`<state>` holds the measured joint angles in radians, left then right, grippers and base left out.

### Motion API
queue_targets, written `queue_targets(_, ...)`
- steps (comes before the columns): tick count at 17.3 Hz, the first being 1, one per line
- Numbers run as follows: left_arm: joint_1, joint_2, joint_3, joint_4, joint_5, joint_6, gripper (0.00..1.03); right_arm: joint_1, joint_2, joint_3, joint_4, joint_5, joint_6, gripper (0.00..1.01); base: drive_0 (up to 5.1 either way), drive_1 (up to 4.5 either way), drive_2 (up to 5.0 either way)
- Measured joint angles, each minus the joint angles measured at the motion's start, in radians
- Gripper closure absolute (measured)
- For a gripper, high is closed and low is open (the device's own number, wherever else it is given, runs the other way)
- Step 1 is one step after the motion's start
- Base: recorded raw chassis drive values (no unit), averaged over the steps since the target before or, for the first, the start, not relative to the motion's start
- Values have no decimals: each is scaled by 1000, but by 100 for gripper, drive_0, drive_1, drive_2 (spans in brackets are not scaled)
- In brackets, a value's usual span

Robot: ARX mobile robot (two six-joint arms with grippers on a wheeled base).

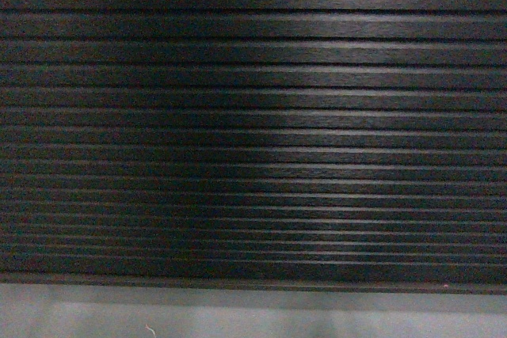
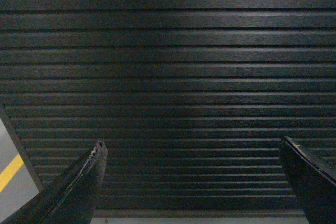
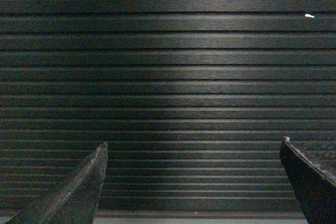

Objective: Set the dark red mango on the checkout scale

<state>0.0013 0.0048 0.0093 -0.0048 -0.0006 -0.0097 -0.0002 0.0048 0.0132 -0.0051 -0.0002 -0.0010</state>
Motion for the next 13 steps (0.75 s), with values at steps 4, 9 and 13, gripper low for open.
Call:
queue_targets(4,0,0,0,0,0,0,5,0,0,0,0,0,0,3,0,0,0)
queue_targets(9,0,0,0,0,0,0,5,0,0,0,0,0,0,3,0,0,0)
queue_targets(13,0,0,0,0,0,0,5,0,0,0,0,0,0,3,0,0,0)
